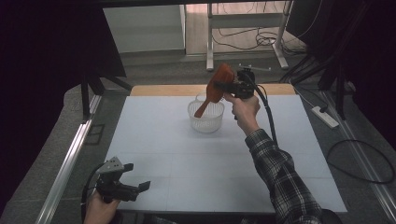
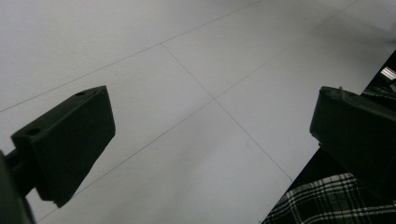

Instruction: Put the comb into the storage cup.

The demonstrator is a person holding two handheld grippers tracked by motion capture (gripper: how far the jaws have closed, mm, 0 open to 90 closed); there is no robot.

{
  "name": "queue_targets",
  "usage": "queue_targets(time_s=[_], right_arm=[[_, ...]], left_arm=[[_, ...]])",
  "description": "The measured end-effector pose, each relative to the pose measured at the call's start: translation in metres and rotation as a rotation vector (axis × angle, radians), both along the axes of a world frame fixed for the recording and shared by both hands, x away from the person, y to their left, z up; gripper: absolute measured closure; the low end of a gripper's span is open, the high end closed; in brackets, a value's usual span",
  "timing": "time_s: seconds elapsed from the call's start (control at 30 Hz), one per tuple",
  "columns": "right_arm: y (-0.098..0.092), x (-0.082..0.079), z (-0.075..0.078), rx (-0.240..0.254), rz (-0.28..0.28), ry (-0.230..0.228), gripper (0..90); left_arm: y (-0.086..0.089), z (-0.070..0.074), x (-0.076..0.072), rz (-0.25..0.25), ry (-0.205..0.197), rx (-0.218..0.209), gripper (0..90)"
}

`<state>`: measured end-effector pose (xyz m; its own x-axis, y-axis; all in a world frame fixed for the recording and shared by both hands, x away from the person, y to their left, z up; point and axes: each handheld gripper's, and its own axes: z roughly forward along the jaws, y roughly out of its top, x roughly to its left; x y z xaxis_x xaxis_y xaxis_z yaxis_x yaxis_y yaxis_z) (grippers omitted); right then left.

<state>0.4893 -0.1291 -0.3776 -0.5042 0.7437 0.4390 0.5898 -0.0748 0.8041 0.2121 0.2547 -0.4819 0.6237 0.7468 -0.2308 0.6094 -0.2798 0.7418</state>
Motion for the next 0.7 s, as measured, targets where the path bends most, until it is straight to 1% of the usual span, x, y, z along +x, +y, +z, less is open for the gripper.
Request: queue_targets(time_s=[0.23,0.5,0.7], right_arm=[[0.005,-0.003,-0.010,-0.021,-0.001,0.006,53.1],[0.009,-0.005,-0.018,-0.026,-0.005,0.010,53.0],[0.012,-0.006,-0.025,-0.049,-0.012,0.012,53.0]], left_arm=[[0.000,0.000,0.000,0.003,-0.001,-0.002,0.1],[0.000,0.000,0.000,0.001,0.000,-0.003,0.2],[0.001,0.000,0.000,0.003,0.001,-0.006,0.2]])
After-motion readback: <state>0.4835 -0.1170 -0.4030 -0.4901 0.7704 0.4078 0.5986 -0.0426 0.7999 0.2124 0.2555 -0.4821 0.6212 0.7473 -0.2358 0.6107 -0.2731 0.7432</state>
